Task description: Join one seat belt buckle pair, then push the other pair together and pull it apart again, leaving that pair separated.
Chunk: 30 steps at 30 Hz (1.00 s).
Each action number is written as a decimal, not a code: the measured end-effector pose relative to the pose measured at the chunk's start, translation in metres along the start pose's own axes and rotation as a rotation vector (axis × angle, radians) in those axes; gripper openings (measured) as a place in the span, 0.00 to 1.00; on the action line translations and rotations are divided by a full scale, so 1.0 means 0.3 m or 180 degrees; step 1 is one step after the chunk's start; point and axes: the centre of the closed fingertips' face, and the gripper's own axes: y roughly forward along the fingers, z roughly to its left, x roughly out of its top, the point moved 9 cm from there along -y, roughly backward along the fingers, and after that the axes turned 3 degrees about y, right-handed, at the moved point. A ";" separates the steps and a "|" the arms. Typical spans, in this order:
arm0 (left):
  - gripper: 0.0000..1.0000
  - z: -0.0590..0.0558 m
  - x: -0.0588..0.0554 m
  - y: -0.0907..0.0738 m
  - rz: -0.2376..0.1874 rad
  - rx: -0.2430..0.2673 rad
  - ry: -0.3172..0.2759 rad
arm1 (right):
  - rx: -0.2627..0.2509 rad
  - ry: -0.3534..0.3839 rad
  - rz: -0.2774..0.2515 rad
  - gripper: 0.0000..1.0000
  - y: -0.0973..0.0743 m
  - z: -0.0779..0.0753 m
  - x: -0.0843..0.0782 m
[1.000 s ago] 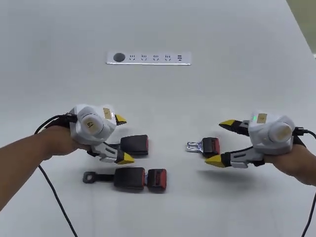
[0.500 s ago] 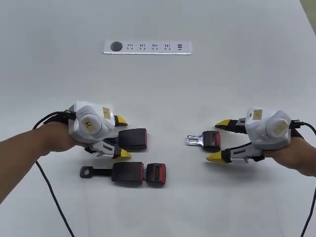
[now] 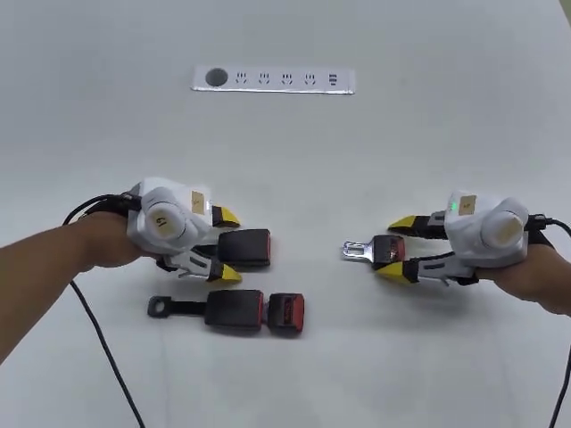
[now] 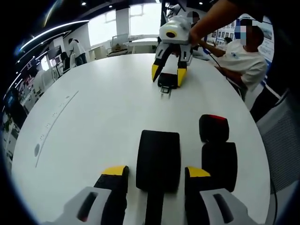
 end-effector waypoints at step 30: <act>0.34 0.008 0.012 0.012 -0.0002 -0.0158 0.0242 | 0.0165 -0.0331 0.0350 0.35 0.010 -0.009 0.011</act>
